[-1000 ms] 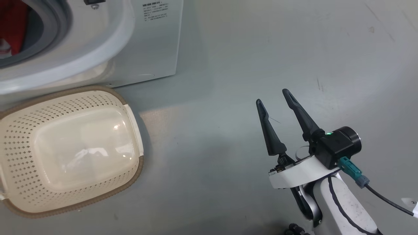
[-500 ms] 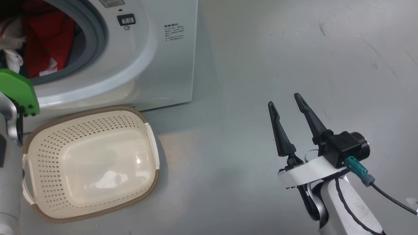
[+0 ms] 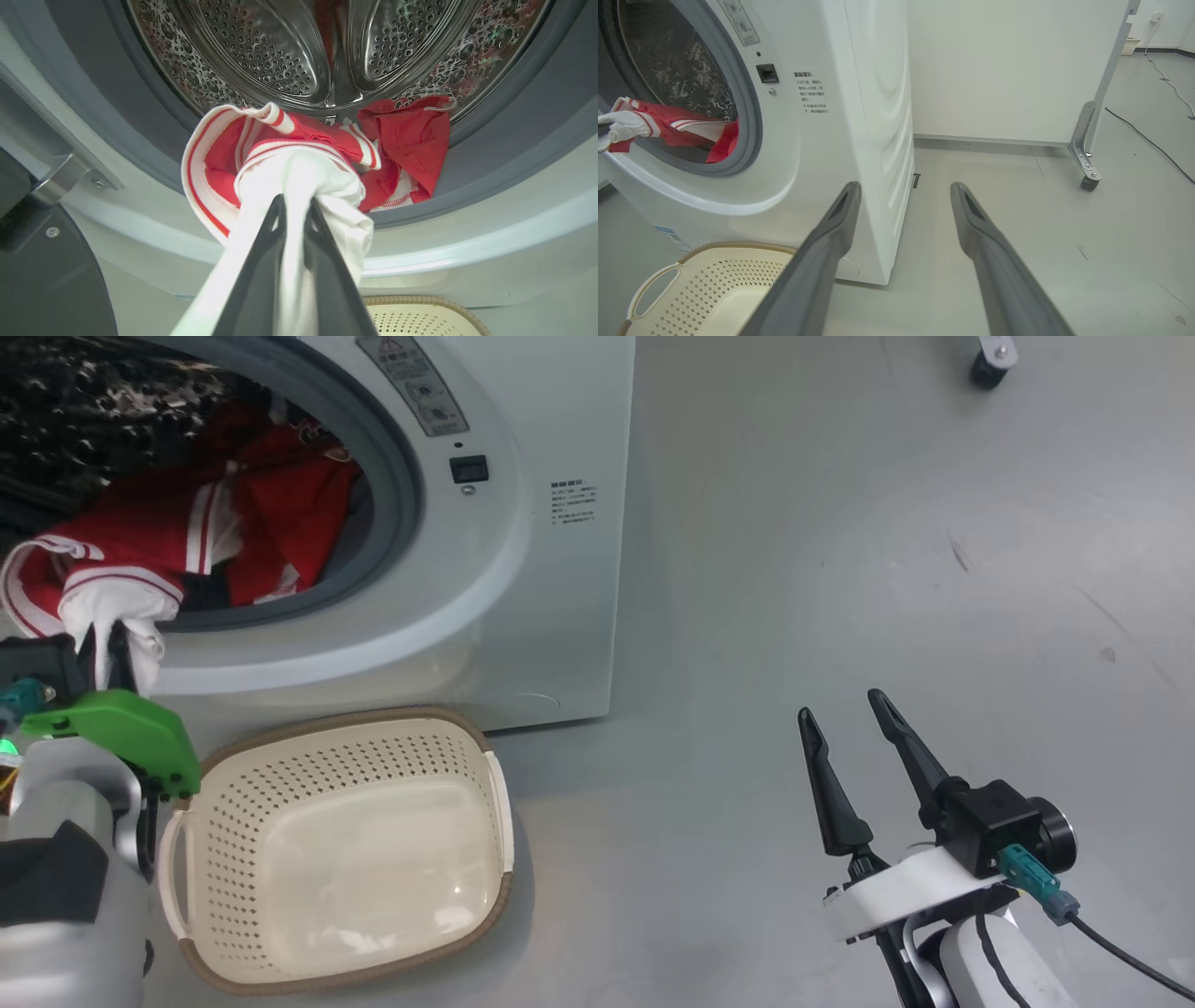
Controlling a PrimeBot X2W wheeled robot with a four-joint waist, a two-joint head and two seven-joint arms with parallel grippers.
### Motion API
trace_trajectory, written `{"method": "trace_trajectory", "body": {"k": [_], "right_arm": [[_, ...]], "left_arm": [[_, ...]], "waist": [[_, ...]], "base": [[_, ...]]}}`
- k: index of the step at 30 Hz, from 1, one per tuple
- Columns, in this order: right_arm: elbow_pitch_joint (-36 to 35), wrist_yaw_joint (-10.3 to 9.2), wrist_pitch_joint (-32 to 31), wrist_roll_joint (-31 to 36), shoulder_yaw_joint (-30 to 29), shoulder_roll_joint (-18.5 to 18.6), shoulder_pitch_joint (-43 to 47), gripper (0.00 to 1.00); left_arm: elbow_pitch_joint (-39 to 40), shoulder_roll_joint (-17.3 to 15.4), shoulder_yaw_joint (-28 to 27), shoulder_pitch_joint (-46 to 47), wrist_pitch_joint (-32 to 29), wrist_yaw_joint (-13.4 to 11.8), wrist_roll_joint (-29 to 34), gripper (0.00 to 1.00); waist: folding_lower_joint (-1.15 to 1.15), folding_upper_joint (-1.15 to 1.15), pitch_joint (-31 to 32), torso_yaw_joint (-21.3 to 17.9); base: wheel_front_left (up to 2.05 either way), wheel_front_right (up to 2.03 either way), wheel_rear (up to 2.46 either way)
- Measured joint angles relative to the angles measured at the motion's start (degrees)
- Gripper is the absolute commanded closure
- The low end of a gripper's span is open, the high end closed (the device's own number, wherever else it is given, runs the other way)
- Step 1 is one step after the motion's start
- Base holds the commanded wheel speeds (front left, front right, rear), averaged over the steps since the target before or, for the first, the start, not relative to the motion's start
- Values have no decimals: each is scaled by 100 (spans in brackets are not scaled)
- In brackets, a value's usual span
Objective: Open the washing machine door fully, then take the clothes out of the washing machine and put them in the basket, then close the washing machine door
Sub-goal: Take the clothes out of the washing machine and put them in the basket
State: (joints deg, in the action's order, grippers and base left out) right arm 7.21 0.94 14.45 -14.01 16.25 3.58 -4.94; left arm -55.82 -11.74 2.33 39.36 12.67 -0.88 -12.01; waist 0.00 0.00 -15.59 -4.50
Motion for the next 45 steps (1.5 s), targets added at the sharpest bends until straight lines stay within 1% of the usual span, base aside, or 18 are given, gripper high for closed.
{"method": "trace_trajectory", "body": {"k": [4, 7, 11, 15, 18, 19, 21, 26, 33, 42, 45], "right_arm": [[22, 22, 0, -1, -29, 1, 136, 0], [34, 52, 0, -10, -51, 1, 241, 0], [49, 94, 0, -13, -56, -2, 354, 0], [48, 101, 0, -35, -66, -3, 463, 0], [42, 105, 0, -35, -70, -3, 554, 0], [41, 137, 0, -35, -67, -4, 576, 0], [31, 151, 0, -35, -68, -5, 588, 0], [-1, 153, 0, -34, -85, -7, 631, 0], [-22, 180, 0, -23, -92, -7, 656, 0], [-33, 219, 0, -5, -99, -10, 664, 0], [-35, 244, 0, -4, -98, -12, 665, 0]], "left_arm": [[23, 19, -14, -242, 93, 31, -10, 100], [119, 64, -121, -392, 147, 78, -153, 100], [316, 60, -120, -625, 160, 131, -151, 100], [645, 47, -46, -822, 162, 278, -90, 100], [1332, 47, -81, -895, 159, 353, -90, 100], [1612, 43, -114, -895, 160, 369, -90, 100], [2091, 40, -182, -898, 160, 372, -89, 100], [3123, 125, -322, -1072, 171, 430, -89, 100], [4068, 343, -415, -1490, 177, 480, -49, 100], [5317, 480, -549, -1730, 179, 555, 97, 100], [5510, 541, -559, -1840, 210, 580, 101, 100]], "waist": [[0, 0, 266, 158], [0, 0, 450, 275], [0, 0, 682, 412], [0, 0, 882, 521], [0, 0, 995, 593], [0, 0, 1021, 616], [0, 0, 1058, 651], [0, 0, 1095, 692], [0, 0, 1105, 704], [0, 0, 1092, 700], [0, 0, 1082, 692]], "base": [[0, 0, 0], [0, 0, 0], [0, 0, 0], [0, 0, 0], [0, 0, 0], [0, 0, 0], [0, 0, 0], [0, 0, 0], [0, 0, 0], [0, 0, 0], [0, 0, 0]]}}
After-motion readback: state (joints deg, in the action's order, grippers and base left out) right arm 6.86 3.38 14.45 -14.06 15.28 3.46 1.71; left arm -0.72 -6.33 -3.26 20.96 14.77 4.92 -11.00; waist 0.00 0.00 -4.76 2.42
